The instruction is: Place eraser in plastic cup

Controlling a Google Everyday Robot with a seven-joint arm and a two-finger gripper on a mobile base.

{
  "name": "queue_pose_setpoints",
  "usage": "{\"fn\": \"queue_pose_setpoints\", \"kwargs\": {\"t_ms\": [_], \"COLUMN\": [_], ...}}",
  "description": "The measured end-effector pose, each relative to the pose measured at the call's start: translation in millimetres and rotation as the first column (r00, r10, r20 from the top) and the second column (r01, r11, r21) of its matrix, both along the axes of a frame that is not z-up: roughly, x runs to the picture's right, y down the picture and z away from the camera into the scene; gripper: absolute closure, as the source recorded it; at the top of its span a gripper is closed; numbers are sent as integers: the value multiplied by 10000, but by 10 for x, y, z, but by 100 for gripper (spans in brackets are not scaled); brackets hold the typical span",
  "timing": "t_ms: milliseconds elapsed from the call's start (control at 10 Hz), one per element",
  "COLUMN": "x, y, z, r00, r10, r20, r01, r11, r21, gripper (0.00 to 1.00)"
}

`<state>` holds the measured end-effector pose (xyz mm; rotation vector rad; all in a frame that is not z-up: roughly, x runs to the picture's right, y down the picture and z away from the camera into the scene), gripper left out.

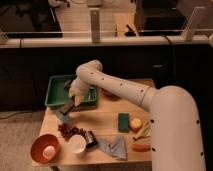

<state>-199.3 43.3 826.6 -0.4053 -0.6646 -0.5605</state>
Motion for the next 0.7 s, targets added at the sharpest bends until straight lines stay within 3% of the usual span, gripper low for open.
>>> {"fn": "queue_pose_setpoints", "kwargs": {"t_ms": [400,700], "x": [-290,-337], "y": [28,89], "z": [5,75], "r00": [9983,9950], "r10": [-515,-881], "r20": [-271,-466], "r01": [509,865], "r11": [9985,9956], "r21": [-218,-361], "gripper": [97,68]}}
